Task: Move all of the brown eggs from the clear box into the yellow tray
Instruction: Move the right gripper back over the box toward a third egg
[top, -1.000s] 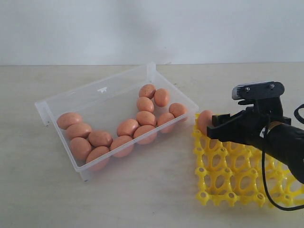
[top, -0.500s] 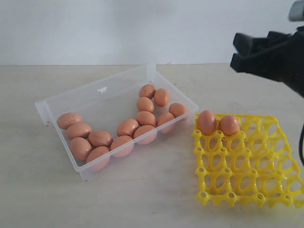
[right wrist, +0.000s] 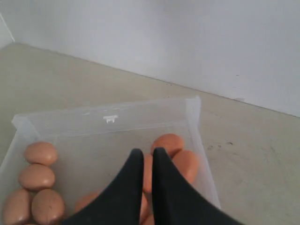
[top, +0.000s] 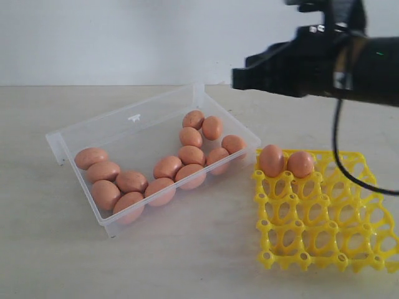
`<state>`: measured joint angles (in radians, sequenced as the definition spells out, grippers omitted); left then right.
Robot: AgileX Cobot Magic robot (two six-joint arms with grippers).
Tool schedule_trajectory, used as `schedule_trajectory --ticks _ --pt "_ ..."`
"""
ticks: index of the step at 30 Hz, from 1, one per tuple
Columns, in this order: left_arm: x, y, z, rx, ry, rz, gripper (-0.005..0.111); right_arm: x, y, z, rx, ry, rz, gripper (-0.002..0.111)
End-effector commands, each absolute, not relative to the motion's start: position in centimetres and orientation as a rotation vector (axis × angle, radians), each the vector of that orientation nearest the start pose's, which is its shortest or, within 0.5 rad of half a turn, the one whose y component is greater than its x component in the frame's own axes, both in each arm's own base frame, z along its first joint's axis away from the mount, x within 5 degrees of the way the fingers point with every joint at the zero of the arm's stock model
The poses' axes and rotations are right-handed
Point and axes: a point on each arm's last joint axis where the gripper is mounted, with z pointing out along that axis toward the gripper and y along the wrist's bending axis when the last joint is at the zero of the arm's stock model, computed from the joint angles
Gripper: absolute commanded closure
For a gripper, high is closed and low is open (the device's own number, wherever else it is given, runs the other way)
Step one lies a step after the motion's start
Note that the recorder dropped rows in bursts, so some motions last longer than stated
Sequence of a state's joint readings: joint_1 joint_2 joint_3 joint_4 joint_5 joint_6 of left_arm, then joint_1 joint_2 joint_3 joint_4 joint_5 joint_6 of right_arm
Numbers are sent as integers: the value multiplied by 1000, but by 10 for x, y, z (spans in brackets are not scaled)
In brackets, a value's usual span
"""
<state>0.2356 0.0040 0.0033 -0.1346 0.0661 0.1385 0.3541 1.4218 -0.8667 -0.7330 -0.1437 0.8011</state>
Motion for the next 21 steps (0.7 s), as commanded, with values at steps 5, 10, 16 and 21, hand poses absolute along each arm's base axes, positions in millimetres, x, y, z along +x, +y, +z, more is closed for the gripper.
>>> schedule_trajectory --ticks 5,10,16,21 --pt "55 12 208 -170 1529 186 103 334 226 232 -696 2014 312 106" --pt "55 12 208 -170 1529 186 103 319 257 201 -1008 1965 209 109" --pt "55 12 208 -170 1529 186 103 328 213 185 -847 2252 -339 109" --pt "55 12 208 -170 1529 186 103 348 155 241 -633 1773 -1337 109"
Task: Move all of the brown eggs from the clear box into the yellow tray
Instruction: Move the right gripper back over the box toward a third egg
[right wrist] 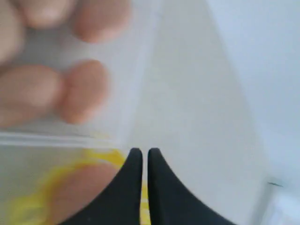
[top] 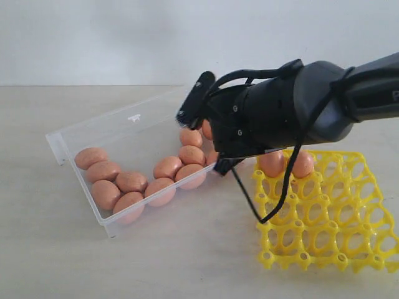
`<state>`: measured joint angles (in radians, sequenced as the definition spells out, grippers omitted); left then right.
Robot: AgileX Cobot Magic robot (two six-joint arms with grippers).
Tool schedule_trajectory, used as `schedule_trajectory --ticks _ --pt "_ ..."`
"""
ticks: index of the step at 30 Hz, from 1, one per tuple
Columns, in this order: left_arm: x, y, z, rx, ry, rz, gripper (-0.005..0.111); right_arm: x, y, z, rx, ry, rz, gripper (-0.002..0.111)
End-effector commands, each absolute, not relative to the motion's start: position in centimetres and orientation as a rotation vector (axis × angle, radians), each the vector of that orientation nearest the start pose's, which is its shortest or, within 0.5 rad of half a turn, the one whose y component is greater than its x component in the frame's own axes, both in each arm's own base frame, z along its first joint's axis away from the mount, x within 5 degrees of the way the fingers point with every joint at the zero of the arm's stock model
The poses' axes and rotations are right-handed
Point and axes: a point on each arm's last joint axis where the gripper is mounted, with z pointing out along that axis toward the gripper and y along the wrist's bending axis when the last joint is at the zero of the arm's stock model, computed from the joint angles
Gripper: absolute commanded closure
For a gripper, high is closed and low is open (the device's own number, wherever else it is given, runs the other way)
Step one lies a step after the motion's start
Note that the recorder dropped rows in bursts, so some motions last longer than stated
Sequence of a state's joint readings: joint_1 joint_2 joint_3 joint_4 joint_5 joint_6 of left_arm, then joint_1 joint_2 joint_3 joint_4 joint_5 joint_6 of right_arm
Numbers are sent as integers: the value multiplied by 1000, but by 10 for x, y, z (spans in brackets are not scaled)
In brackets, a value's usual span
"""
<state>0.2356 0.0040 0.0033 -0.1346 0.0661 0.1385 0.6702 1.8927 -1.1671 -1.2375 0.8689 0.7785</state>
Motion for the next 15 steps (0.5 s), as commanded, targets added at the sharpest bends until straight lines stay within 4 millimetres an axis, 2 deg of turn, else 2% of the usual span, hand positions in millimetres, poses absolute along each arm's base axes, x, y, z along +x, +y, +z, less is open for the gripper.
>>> schedule_trajectory --ticks 1,3,4,6,7,8,9,10,12,13,15 --pt "55 12 208 -170 1529 186 103 350 155 247 -574 1721 -1298 109" --pt "55 12 208 -170 1529 186 103 350 155 263 -433 1708 -1200 109" --pt "55 12 208 -170 1529 186 103 350 156 271 -352 1710 -1068 109" --pt "55 12 208 -170 1529 186 103 344 174 297 -121 1755 -339 109" --pt "55 12 208 -170 1529 186 103 342 180 302 -96 1776 -156 109" --pt "55 12 208 -170 1529 186 103 337 192 307 -146 1815 69 109" --pt "55 12 208 -170 1529 186 103 329 208 305 -321 1853 237 109" --pt "55 12 208 -170 1529 186 103 312 233 301 -715 1831 432 109" --pt "55 12 208 -170 1529 186 103 296 252 288 -997 1792 639 109" --pt "55 12 208 -170 1529 186 103 297 254 282 -994 1816 655 109" --pt "55 12 208 -170 1529 186 103 317 254 248 -827 1972 581 109"
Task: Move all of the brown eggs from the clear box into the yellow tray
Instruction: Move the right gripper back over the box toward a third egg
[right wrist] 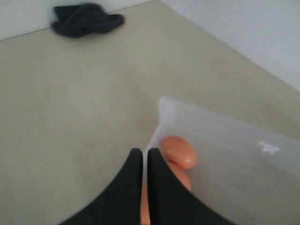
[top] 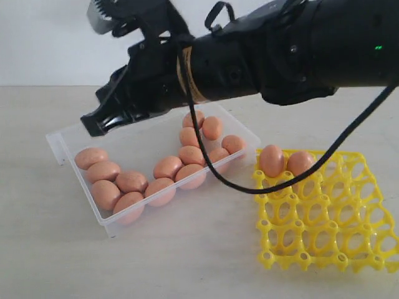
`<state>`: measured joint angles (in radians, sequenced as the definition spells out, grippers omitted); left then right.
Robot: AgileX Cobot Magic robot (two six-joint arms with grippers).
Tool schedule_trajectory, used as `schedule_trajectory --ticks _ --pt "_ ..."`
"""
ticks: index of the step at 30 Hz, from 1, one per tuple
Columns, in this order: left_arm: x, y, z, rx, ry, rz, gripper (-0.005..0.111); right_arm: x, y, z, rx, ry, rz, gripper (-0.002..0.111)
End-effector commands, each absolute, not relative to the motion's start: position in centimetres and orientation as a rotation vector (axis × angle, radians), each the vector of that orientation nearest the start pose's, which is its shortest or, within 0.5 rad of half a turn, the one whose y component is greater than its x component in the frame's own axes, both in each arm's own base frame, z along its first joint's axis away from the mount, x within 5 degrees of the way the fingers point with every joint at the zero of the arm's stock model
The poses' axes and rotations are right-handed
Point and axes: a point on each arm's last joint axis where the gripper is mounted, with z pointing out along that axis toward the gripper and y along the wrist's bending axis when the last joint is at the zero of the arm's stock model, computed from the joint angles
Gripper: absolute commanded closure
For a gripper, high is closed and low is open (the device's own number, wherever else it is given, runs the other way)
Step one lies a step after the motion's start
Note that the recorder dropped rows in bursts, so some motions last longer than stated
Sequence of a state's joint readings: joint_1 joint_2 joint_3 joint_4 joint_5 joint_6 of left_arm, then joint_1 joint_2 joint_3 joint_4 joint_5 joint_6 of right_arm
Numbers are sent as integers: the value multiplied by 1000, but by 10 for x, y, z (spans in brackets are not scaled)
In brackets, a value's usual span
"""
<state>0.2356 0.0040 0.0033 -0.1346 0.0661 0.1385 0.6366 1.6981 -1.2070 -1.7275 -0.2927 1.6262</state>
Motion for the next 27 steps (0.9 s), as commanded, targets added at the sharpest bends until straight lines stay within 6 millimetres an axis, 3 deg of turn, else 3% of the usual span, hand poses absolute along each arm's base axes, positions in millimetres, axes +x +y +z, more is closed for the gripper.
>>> schedule_trajectory --ticks 1,6,9,13,18,23,27 --pt "55 12 208 -170 1529 186 103 323 254 235 -799 2013 555 109" --pt "55 12 208 -170 1529 186 103 347 256 188 -820 2124 601 109" --pt "55 12 208 -170 1529 186 103 356 258 180 -837 2112 553 109" --pt "55 12 208 -170 1529 186 103 352 260 188 -894 2077 585 109" --pt "55 12 208 -170 1529 186 103 345 262 204 -1209 1839 478 109" --pt "55 12 208 -170 1529 186 103 345 257 222 -1493 1521 187 109" --pt "55 12 208 -170 1529 186 103 346 247 223 -1671 1321 -120 109"
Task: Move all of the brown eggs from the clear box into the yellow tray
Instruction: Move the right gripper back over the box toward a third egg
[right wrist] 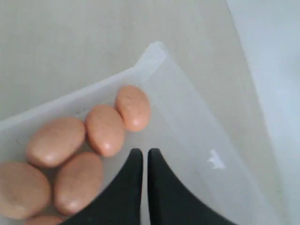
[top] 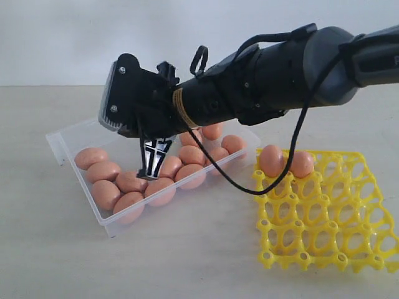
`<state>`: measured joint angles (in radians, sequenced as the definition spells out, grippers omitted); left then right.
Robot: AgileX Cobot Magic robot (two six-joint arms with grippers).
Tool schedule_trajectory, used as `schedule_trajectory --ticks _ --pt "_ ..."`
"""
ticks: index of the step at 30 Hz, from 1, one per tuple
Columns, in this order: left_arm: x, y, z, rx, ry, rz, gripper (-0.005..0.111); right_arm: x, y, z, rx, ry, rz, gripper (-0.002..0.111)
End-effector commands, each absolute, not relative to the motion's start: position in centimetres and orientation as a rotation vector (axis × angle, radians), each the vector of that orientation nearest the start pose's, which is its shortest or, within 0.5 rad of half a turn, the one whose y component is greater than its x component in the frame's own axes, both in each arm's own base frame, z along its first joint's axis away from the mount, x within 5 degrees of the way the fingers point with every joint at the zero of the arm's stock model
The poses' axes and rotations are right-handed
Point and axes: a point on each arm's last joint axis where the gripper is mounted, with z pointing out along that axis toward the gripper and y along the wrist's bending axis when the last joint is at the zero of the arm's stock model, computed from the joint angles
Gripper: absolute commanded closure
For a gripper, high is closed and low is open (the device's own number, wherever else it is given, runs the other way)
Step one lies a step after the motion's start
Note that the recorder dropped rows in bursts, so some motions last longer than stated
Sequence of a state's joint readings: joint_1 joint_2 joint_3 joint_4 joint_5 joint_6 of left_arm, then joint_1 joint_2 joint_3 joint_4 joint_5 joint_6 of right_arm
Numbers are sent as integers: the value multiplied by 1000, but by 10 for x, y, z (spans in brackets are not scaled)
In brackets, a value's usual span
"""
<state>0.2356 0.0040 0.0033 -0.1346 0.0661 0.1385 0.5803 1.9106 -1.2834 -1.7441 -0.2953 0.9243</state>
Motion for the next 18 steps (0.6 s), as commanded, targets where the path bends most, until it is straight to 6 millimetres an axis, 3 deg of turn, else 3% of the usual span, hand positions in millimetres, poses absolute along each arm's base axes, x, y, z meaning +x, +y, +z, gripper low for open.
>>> schedule_trajectory --ticks 1,3,6,8,11,14,16,18 --pt "55 12 208 -170 1529 186 103 347 242 221 -1720 1278 -215 109" --pt "55 12 208 -170 1529 186 103 349 229 216 -1778 1252 -427 109" --pt "55 12 208 -170 1529 186 103 356 197 209 -1672 1436 -787 109" --pt "55 12 208 -170 1529 186 103 359 170 212 -1441 1633 -1043 109" --pt "55 12 208 -170 1529 186 103 359 133 219 -1052 1851 -1250 109" --pt "55 12 208 -170 1529 186 103 354 107 222 -666 2094 -1116 109" --pt "55 12 208 -170 1529 186 103 345 104 217 -571 2310 -881 109" --pt "55 12 208 -170 1529 186 103 334 115 220 -607 2433 -570 109"
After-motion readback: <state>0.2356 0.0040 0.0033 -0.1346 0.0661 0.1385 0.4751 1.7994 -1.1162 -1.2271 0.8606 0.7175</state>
